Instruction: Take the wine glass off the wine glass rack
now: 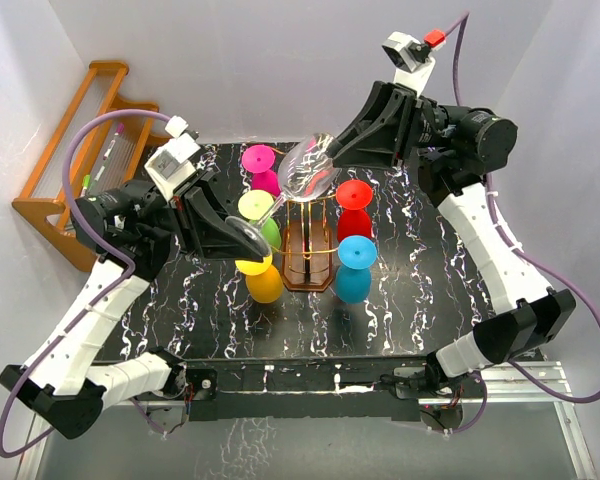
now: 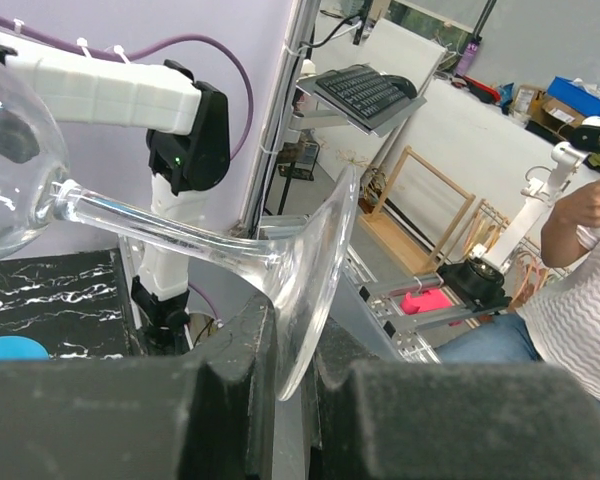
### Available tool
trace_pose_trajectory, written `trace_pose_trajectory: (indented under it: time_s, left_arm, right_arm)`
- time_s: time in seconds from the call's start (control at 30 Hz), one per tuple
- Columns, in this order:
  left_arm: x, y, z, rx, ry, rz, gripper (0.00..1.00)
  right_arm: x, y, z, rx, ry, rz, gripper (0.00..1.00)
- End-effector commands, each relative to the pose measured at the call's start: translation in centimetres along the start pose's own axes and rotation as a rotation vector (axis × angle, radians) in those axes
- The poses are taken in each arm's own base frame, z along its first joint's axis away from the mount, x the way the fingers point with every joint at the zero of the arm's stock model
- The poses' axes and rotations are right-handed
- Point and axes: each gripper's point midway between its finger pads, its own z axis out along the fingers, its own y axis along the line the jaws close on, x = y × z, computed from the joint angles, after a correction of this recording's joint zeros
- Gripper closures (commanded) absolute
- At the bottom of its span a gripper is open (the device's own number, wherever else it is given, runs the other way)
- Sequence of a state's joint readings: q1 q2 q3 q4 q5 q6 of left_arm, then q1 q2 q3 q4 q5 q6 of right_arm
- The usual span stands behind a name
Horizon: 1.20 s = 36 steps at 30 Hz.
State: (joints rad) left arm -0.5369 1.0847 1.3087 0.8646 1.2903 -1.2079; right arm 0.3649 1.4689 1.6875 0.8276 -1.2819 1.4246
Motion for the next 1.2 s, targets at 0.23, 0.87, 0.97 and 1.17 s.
trace_pose_trajectory:
  time_s: [0.23, 0.87, 0.97, 1.17]
  left_arm:
    - [-0.2, 1.7, -0.4, -0.134, -0.060, 0.046, 0.73]
    - [2.0, 3.2, -2.9, -0.434, -0.065, 0.102, 0.18]
    - [2.2, 3.2, -3.3, -0.460, -0.065, 0.104, 0.15]
    - [2.8, 2.9, -3.3, -0.444, -0.055, 0.096, 0.19]
  right_arm:
    - [0.4, 1.9, 0.3, -0.031, 0.025, -0.064, 0.92]
    - [0.3, 2.5, 0.3, -0.048, 0.010, -0.079, 0.92]
    - [0.2, 2.7, 0.3, -0.043, 0.007, -0.078, 0.92]
    - [0.2, 2.2, 0.3, -0.025, 0.009, -0.065, 0.92]
